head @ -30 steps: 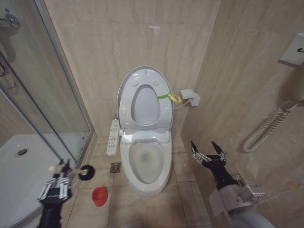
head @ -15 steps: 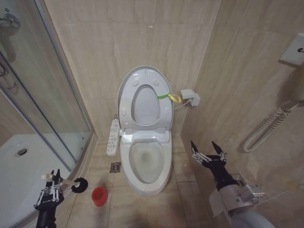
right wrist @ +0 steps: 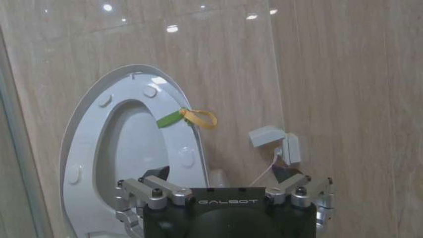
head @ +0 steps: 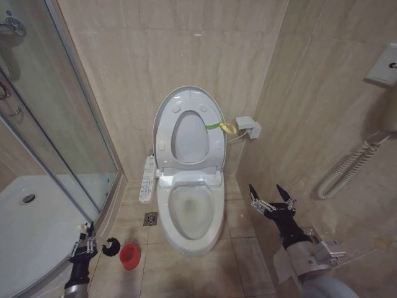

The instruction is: Open the toilet lid, clean the toilet bowl with a toilet brush, close the toilet lid, and flush.

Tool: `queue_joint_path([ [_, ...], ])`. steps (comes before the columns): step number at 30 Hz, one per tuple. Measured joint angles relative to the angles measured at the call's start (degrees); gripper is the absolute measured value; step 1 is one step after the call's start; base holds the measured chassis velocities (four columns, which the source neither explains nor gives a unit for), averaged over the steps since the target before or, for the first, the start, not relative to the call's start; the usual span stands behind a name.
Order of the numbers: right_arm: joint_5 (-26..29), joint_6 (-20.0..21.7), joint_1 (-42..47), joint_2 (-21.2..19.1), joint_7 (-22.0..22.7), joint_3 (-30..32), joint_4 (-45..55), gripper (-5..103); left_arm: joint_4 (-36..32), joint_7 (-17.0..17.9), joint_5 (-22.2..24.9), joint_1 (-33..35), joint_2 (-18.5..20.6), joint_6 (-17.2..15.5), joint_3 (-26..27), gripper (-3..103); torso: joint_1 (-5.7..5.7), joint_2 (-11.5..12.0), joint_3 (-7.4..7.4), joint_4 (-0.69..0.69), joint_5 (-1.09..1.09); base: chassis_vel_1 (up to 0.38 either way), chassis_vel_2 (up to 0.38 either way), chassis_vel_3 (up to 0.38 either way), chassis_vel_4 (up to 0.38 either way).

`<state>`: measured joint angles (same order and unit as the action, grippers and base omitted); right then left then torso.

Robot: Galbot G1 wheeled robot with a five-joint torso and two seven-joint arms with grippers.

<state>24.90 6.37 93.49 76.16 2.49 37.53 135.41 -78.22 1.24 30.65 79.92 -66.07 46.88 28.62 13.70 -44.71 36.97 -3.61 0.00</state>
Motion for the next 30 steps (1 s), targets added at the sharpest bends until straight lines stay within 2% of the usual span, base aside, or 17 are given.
queue_joint_path([
  [6,0.0,0.0,0.0,0.0,0.0,0.0,0.0,100,5.2,-0.8,-1.1,-4.2,-0.7,0.0,-3.8,19,0.00,0.0,0.00,0.01,0.00,0.000,0.000,0.000,0.000],
  [9,0.0,0.0,0.0,0.0,0.0,0.0,0.0,100,10.2,-1.0,-2.3,-7.6,-1.6,0.0,-6.4,19,0.00,0.0,0.00,0.00,0.00,0.000,0.000,0.000,0.000],
  [18,0.0,0.0,0.0,0.0,0.0,0.0,0.0,100,20.6,-1.0,-3.1,-13.8,-2.4,-0.1,-9.4,19,0.00,0.0,0.00,0.01,0.00,0.000,0.000,0.000,0.000],
  [30,0.0,0.0,0.0,0.0,0.0,0.0,0.0,100,29.4,-2.2,-2.8,-20.4,-2.9,0.0,-12.3,19,0.00,0.0,0.00,0.01,0.00,0.000,0.000,0.000,0.000],
])
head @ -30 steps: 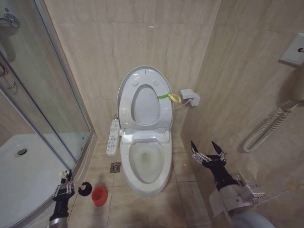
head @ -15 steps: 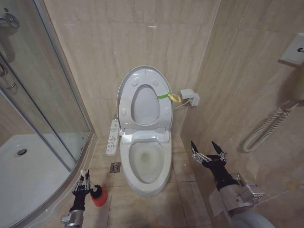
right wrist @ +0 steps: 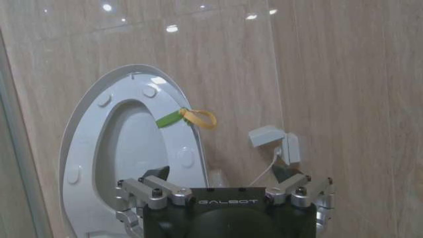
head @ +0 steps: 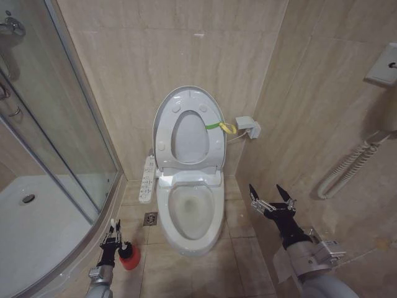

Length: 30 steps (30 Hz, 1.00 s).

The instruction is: Open the toilet lid, clean the toilet bowl with a toilet brush, close the toilet lid, and flush.

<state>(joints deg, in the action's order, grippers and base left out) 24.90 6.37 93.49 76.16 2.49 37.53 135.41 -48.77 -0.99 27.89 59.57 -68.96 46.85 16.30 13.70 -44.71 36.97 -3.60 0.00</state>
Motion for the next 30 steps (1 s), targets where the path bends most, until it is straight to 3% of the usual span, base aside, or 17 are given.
queue_joint_path([
  [20,0.0,0.0,0.0,0.0,0.0,0.0,0.0,100,10.2,-4.7,-2.4,-3.1,-2.0,0.0,-1.7,19,0.00,0.0,0.00,0.00,0.00,0.000,0.000,0.000,0.000],
  [30,0.0,0.0,0.0,0.0,0.0,0.0,0.0,100,13.9,-4.9,-4.4,-3.9,-2.2,0.3,-1.3,19,-0.01,0.0,-0.01,-0.01,0.01,0.000,0.000,0.000,0.000],
])
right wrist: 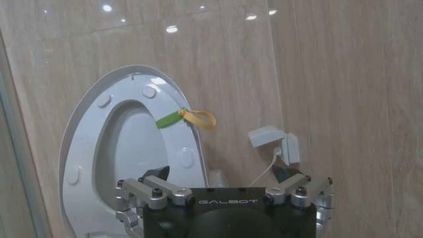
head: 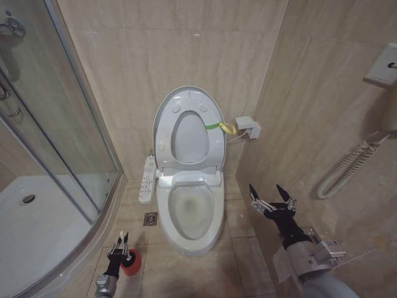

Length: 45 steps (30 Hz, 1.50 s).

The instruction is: Open the toilet lid, clean the toilet bowl with a toilet brush, close the toilet lid, and flush.

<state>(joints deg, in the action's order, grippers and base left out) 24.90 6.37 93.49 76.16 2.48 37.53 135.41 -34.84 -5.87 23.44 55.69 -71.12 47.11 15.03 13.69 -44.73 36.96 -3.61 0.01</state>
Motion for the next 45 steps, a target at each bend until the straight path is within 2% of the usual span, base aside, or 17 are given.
queue_joint_path([
  [12,0.0,0.0,0.0,0.0,0.0,0.0,0.0,100,0.8,0.5,-0.1,-1.3,0.8,-0.2,0.9,19,0.00,0.0,0.01,0.01,-0.02,0.000,0.000,0.000,0.000],
  [16,0.0,0.0,0.0,0.0,0.0,0.0,0.0,100,-1.7,2.8,-0.5,0.4,0.8,-0.3,0.6,19,0.00,0.0,0.01,0.02,-0.02,0.000,0.000,0.000,0.000],
  [18,0.0,0.0,0.0,0.0,0.0,0.0,0.0,100,-2.6,3.3,-1.0,1.1,0.7,-0.4,0.6,19,0.00,0.0,0.01,0.02,-0.02,0.000,0.000,0.000,0.000],
  [19,0.0,0.0,0.0,0.0,0.0,0.0,0.0,100,-3.4,3.6,-1.2,1.7,0.7,-0.4,0.6,23,0.00,0.0,0.01,0.02,-0.02,0.000,0.000,0.000,0.000],
  [26,0.0,0.0,0.0,0.0,0.0,0.0,0.0,100,-6.5,5.4,-2.2,4.1,0.7,-0.4,1.2,23,0.00,0.0,0.01,0.01,-0.02,0.000,0.000,0.000,0.000],
  [27,0.0,0.0,0.0,0.0,0.0,0.0,0.0,100,-7.2,5.7,-2.4,4.6,0.7,-0.5,1.4,49,0.00,0.0,0.01,0.01,-0.02,0.000,0.000,0.000,0.000],
  [32,0.0,0.0,0.0,0.0,0.0,0.0,0.0,100,-12.3,7.9,-4.9,9.3,0.6,-0.5,3.0,49,0.00,0.0,0.01,0.01,-0.01,0.000,0.000,0.000,0.000],
  [33,0.0,0.0,0.0,0.0,0.0,0.0,0.0,100,-14.2,8.5,-5.5,10.8,0.6,-0.6,3.4,77,0.00,0.0,0.01,0.02,-0.02,0.000,0.000,0.000,0.000],
  [36,0.0,0.0,0.0,0.0,0.0,0.0,0.0,100,-16.0,9.0,-6.2,12.1,0.5,-1.0,4.0,77,0.00,0.0,0.01,0.02,-0.02,0.000,0.000,0.000,0.000],
  [38,0.0,0.0,0.0,0.0,0.0,0.0,0.0,100,-20.9,9.8,-8.8,15.1,0.3,-1.4,6.5,77,0.00,0.0,0.01,0.01,-0.02,0.000,0.000,0.000,0.000],
  [39,0.0,0.0,0.0,0.0,0.0,0.0,0.0,100,-22.4,10.0,-9.4,15.9,0.3,-1.5,7.4,99,0.00,0.0,0.01,0.00,-0.01,0.000,0.000,0.000,0.000],
  [45,0.0,0.0,0.0,0.0,0.0,0.0,0.0,100,-27.4,10.3,-11.1,18.8,0.8,-1.8,10.8,99,0.00,0.0,0.01,0.01,-0.02,0.000,0.000,0.000,0.000],
])
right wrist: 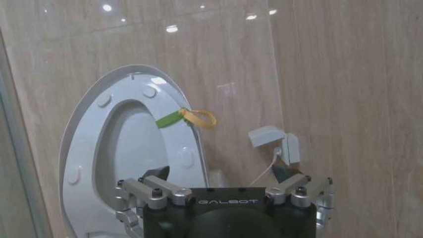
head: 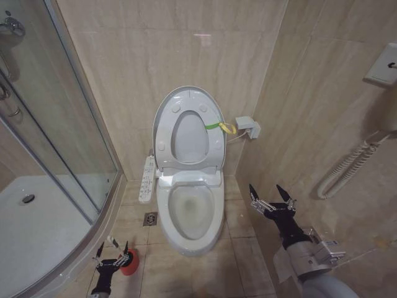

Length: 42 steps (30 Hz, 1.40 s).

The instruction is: Open the toilet lid, clean the toilet bowl with a toilet brush, close the toilet lid, and flush.

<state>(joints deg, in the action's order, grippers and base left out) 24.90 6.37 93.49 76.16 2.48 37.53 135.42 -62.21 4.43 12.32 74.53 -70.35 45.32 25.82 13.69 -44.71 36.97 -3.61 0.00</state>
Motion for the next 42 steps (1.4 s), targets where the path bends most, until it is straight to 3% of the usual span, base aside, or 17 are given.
queue_joint_path([
  [8,0.0,0.0,0.0,0.0,0.0,0.0,0.0,100,-17.2,0.4,-1.9,9.0,0.2,-3.0,6.9,100,0.00,0.0,0.00,0.00,0.00,0.000,0.000,0.000,0.000],
  [13,0.0,0.0,0.0,0.0,0.0,0.0,0.0,100,-24.6,0.2,-4.2,13.8,-0.2,-2.3,13.4,100,0.00,0.0,0.00,0.00,0.00,0.000,0.000,0.000,0.000],
  [15,0.0,0.0,0.0,0.0,0.0,0.0,0.0,100,-26.2,0.2,-4.2,14.9,-0.1,-2.3,14.4,100,0.00,0.0,0.00,0.00,0.00,0.000,0.000,0.000,0.000],
  [19,0.0,0.0,0.0,0.0,0.0,0.0,0.0,100,-37.8,0.1,-1.8,20.1,0.4,-5.0,19.5,98,0.00,0.0,0.00,0.00,0.00,0.000,0.000,0.000,0.000],
  [20,0.0,0.0,0.0,0.0,0.0,0.0,0.0,100,-37.8,0.1,-1.8,20.1,0.4,-5.0,19.5,98,0.00,0.0,0.00,0.00,0.00,0.000,0.000,0.000,0.000],
  [23,0.0,0.0,0.0,0.0,0.0,0.0,0.0,100,-46.9,0.0,2.3,21.8,0.5,-8.8,22.1,97,0.00,0.0,0.00,0.00,0.01,0.000,0.000,0.000,0.000],
  [27,0.0,0.0,0.0,0.0,0.0,0.0,0.0,100,-51.8,0.0,5.0,22.3,0.8,-12.4,23.9,97,0.00,0.0,0.00,-0.01,0.01,0.000,0.000,0.000,0.000],
  [30,0.0,0.0,0.0,0.0,0.0,0.0,0.0,100,-57.3,-0.1,8.7,23.4,1.4,-18.4,26.0,97,0.00,0.0,0.00,0.01,0.01,0.000,0.000,0.000,0.000],
  [31,0.0,0.0,0.0,0.0,0.0,0.0,0.0,100,-57.3,-0.1,8.7,23.4,1.4,-18.4,26.0,97,0.00,0.0,0.00,0.01,0.01,0.000,0.000,0.000,0.000],
  [34,0.0,0.0,0.0,0.0,0.0,0.0,0.0,100,-61.6,0.0,10.7,23.9,1.4,-23.9,26.9,94,0.00,0.0,0.00,0.01,0.01,0.000,0.000,0.000,0.000],
  [38,0.0,0.0,0.0,0.0,0.0,0.0,0.0,100,-63.2,1.3,11.6,22.7,0.8,-27.4,24.9,93,0.00,0.0,0.00,0.01,0.01,0.000,0.000,0.000,0.000],
  [42,0.0,0.0,0.0,0.0,0.0,0.0,0.0,100,-62.2,1.6,11.1,19.3,0.1,-27.4,21.2,93,0.00,0.0,0.00,0.00,0.02,0.000,0.000,0.000,0.000],
])
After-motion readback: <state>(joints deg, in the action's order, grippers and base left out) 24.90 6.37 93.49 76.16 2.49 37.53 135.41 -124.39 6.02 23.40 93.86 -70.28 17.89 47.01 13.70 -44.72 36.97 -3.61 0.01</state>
